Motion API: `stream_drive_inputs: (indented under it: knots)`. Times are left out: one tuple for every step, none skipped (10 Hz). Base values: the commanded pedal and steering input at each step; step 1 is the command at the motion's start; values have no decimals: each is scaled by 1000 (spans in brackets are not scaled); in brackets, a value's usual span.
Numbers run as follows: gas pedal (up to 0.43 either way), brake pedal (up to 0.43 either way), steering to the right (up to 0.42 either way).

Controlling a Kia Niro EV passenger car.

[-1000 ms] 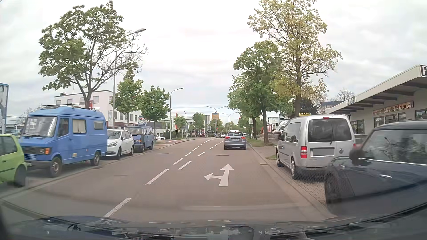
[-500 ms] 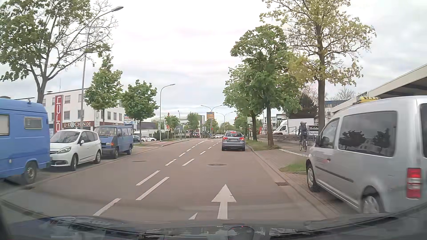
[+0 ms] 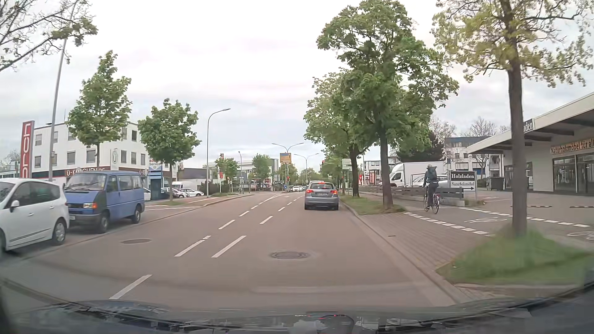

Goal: Follow the waypoints while adhering to traffic rules and regulations

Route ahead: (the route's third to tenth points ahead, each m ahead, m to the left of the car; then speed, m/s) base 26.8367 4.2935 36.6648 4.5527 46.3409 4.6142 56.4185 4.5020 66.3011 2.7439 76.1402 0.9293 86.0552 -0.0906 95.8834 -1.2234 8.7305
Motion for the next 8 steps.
stream_drive_inputs:
  knots:
    - [0, 0, 13]
    - [0, 0, 11]
    - [0, 0, 9]
    - [0, 0, 9]
    - [0, 0, 9]
    - [0, 0, 9]
    - [0, 0, 9]
    - [0, 6, 9]
